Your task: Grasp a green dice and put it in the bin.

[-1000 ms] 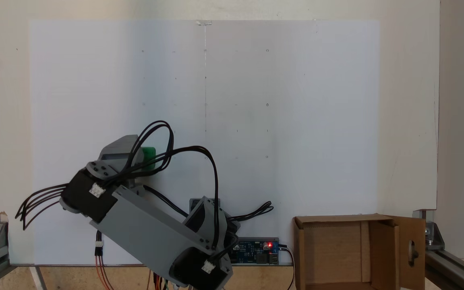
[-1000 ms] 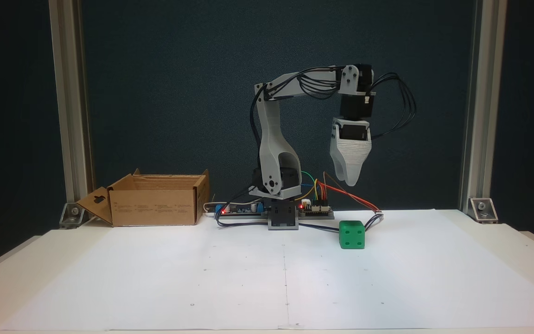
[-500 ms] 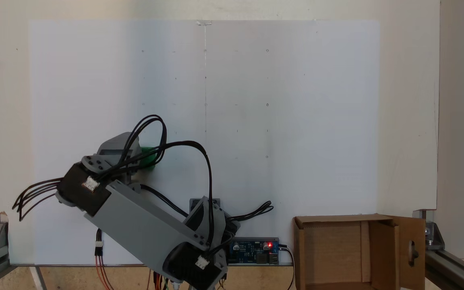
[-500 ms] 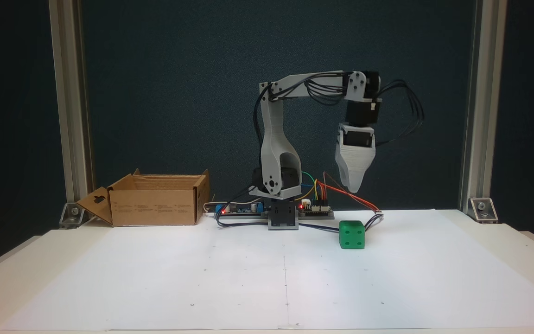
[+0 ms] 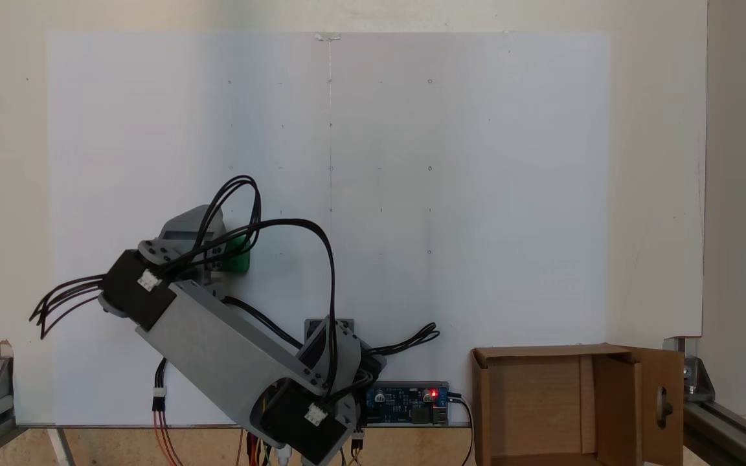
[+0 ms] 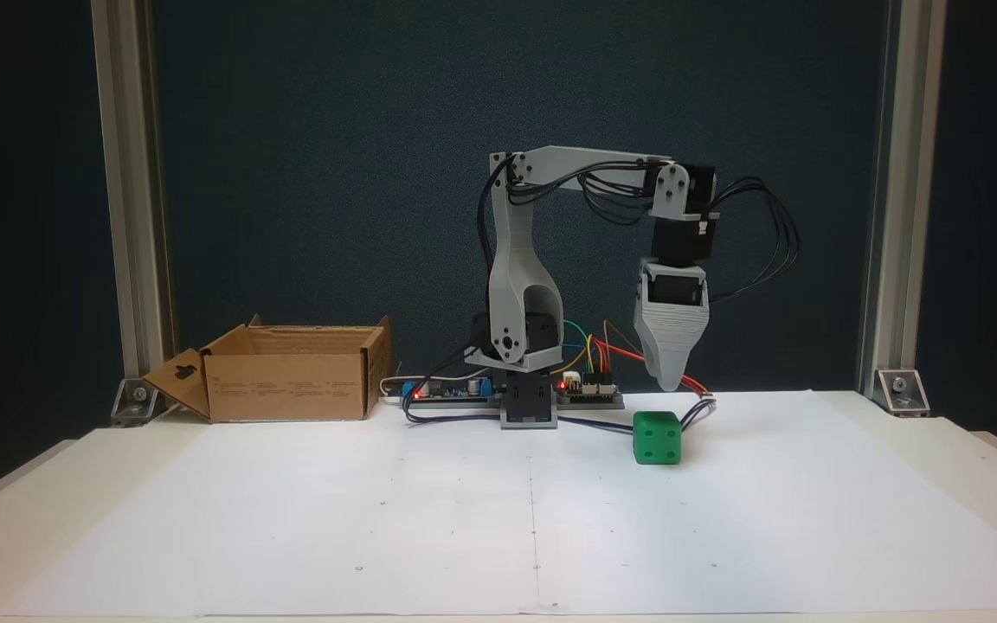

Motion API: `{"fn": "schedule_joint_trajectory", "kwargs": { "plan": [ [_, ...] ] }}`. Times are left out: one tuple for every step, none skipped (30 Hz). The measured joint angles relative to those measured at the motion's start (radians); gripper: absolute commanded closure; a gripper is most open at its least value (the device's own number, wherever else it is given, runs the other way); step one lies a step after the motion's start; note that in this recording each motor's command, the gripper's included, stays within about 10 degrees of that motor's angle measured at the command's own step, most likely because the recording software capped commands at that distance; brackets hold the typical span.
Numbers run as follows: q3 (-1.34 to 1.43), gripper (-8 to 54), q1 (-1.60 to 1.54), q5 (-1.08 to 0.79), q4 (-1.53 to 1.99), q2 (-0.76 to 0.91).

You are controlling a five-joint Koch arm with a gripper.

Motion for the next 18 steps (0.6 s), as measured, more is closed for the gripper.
{"fn": "schedule_joint_trajectory", "kwargs": {
  "plan": [
    [0.005,2.4,0.000,0.002,-0.009,0.000],
    [0.005,2.4,0.000,0.002,-0.014,0.000],
    [0.008,2.4,-0.003,0.002,-0.018,0.000],
    [0.023,2.4,-0.006,0.003,-0.023,0.002],
    [0.043,2.4,-0.009,0.003,-0.029,0.005],
    [0.060,2.4,-0.012,0.006,-0.034,0.006],
    [0.067,2.4,-0.015,0.008,-0.041,0.015],
    [0.074,2.4,-0.018,0.008,-0.049,0.026],
    [0.087,2.4,-0.020,0.008,-0.058,0.040],
    [0.109,2.4,-0.018,0.008,-0.069,0.051],
    [0.135,2.4,-0.018,0.009,-0.081,0.064],
    [0.150,2.4,-0.018,0.008,-0.092,0.075],
    [0.169,2.4,-0.018,0.009,-0.106,0.086],
    [0.187,2.4,-0.020,0.009,-0.118,0.098],
    [0.204,2.4,-0.020,0.009,-0.127,0.107],
    [0.213,2.4,-0.020,0.009,-0.135,0.115],
    [0.216,2.4,-0.020,0.009,-0.144,0.120],
    [0.225,2.4,-0.020,0.009,-0.155,0.126]
  ]
}}
